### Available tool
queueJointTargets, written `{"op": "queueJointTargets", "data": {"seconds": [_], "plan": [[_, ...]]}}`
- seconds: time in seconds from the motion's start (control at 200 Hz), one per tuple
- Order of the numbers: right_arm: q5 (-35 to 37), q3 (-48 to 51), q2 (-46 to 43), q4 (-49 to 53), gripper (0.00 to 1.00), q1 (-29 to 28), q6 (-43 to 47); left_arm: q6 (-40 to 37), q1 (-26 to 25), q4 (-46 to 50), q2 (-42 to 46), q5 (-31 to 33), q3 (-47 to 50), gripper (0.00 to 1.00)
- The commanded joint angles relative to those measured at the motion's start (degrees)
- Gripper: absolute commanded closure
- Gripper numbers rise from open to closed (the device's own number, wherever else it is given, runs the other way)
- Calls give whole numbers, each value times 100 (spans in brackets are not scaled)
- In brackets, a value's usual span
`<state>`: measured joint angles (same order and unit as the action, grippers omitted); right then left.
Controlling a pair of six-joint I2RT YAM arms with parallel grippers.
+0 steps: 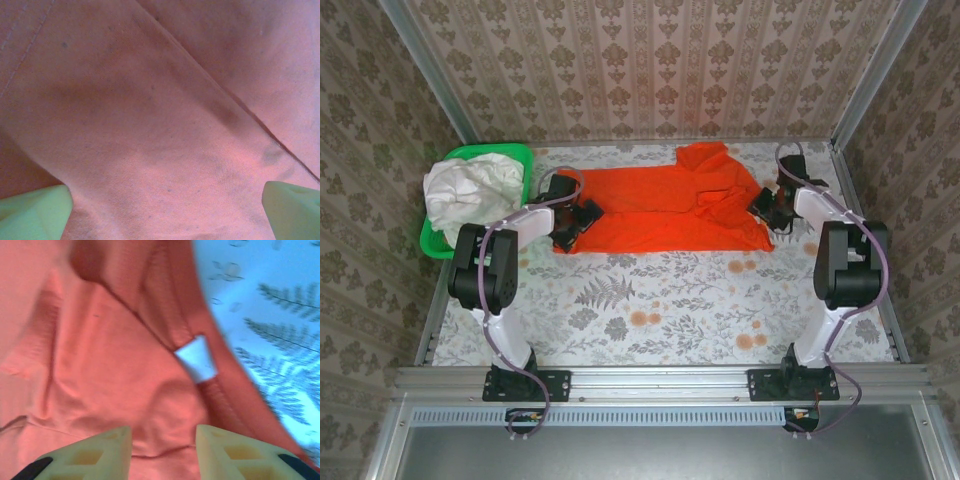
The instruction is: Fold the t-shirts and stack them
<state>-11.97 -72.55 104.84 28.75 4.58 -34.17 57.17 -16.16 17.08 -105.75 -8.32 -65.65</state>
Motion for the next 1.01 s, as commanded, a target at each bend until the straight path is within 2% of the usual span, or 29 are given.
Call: {"op": "queueJointTargets", "data": {"seconds": [0.0,0.15,0.345,0.71,0.825,1.0], "plan": [[241,352,-308,166,65,-6,322,-41,-62,231,-86,-12,219,0],[212,611,-297,141,72,50,305,13,-62,156,-92,-31,306,0],[366,416,-108,126,100,148,308,64,-62,92,-114,-21,439,0],[485,-390,529,161,100,456,513,68,-45,111,-207,-12,510,0],[396,-538,587,394,84,498,565,19,-44,176,-200,-12,430,0],[222,-472,134,260,59,450,512,-240,-97,497,-28,34,-22,0]]}}
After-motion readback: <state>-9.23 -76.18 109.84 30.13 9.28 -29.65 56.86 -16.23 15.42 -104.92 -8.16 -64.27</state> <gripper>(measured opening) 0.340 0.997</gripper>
